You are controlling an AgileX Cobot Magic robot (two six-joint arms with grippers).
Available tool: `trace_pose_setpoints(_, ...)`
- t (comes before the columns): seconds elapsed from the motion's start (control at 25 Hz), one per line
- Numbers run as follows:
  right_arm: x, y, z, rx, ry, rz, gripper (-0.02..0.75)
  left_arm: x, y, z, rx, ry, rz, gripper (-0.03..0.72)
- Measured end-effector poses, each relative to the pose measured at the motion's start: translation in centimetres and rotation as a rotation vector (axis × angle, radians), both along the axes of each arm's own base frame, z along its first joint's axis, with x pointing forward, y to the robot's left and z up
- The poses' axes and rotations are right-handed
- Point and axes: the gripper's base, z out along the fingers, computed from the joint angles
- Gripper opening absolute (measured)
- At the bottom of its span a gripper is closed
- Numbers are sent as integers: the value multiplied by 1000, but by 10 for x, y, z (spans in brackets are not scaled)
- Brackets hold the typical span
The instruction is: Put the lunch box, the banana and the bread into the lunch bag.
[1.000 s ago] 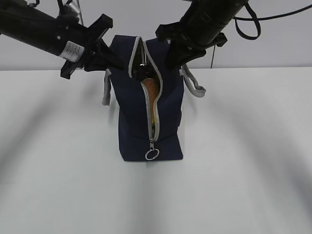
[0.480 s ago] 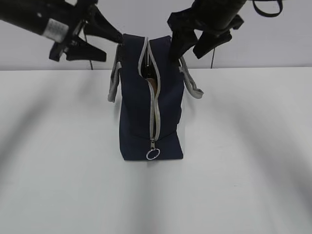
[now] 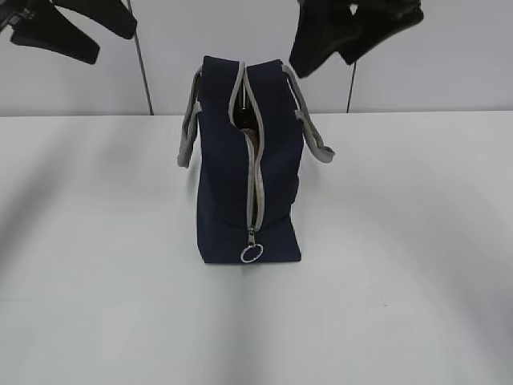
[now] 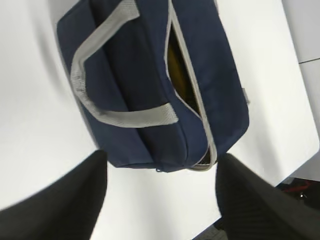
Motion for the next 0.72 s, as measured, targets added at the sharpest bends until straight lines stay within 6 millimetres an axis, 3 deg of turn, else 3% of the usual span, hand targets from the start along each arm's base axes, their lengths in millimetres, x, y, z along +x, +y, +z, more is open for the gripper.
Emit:
trace_pose_setpoints(0.2, -34, 9, -19, 5, -63, 50, 503, -23, 6, 6, 32, -1, 17, 443)
trace_pose_setpoints(0.4, -64, 10, -44, 90, -248, 69, 503, -42, 8, 3, 36, 23, 16, 424)
trace_pose_setpoints(0.72, -95, 11, -122, 215, -535, 79, 503, -47, 9, -5, 42, 51, 15, 424)
